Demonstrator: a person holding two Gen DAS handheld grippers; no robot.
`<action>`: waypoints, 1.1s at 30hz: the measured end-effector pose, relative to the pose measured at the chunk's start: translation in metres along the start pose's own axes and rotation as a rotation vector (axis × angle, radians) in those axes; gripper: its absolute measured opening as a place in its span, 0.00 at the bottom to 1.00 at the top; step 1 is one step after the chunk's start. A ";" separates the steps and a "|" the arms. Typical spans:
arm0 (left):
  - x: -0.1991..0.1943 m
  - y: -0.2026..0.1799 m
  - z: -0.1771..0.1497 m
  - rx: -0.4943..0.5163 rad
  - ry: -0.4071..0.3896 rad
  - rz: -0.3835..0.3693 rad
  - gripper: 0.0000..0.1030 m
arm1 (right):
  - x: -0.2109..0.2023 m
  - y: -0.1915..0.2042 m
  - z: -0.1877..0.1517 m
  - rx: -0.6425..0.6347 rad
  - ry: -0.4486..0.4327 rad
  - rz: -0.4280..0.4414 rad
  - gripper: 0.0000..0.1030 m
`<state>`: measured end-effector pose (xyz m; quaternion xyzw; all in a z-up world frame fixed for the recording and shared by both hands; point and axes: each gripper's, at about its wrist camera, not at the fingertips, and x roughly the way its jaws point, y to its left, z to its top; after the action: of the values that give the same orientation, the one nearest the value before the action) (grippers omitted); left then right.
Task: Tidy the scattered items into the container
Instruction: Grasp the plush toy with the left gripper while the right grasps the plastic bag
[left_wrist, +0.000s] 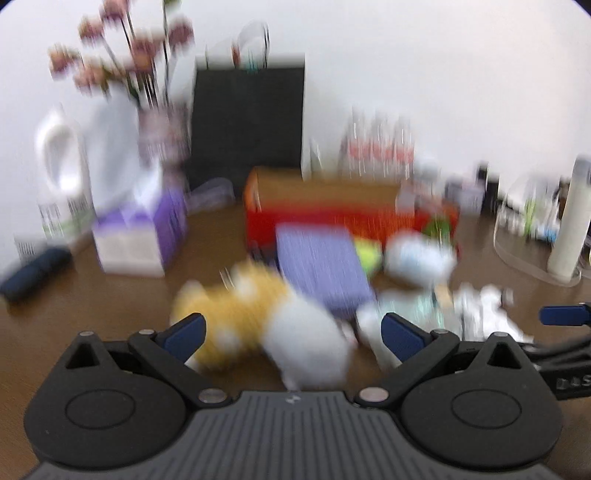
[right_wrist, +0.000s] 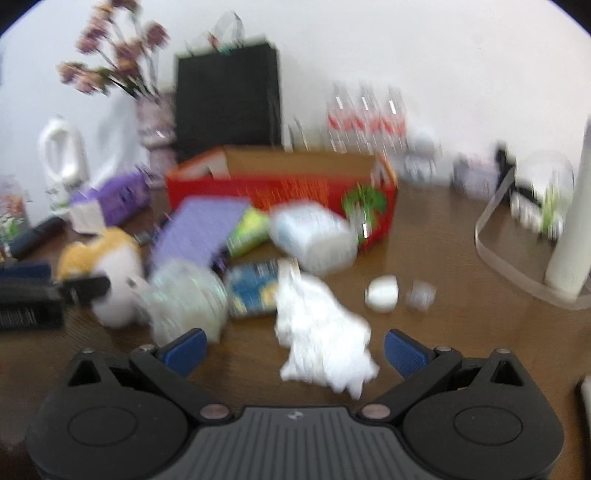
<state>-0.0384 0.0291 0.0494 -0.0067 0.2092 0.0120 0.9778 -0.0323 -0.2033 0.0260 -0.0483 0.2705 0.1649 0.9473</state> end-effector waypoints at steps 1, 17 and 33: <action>-0.001 0.007 0.003 0.004 -0.027 0.020 1.00 | -0.006 0.001 0.004 -0.014 -0.030 0.001 0.96; 0.029 0.037 -0.006 0.058 0.208 -0.232 0.89 | 0.035 0.041 0.022 -0.114 0.046 0.216 0.28; 0.035 0.047 -0.015 -0.020 0.238 -0.149 0.48 | 0.032 0.049 0.016 -0.111 0.101 0.215 0.42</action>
<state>-0.0141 0.0762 0.0214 -0.0332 0.3226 -0.0597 0.9441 -0.0152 -0.1451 0.0223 -0.0795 0.3118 0.2773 0.9053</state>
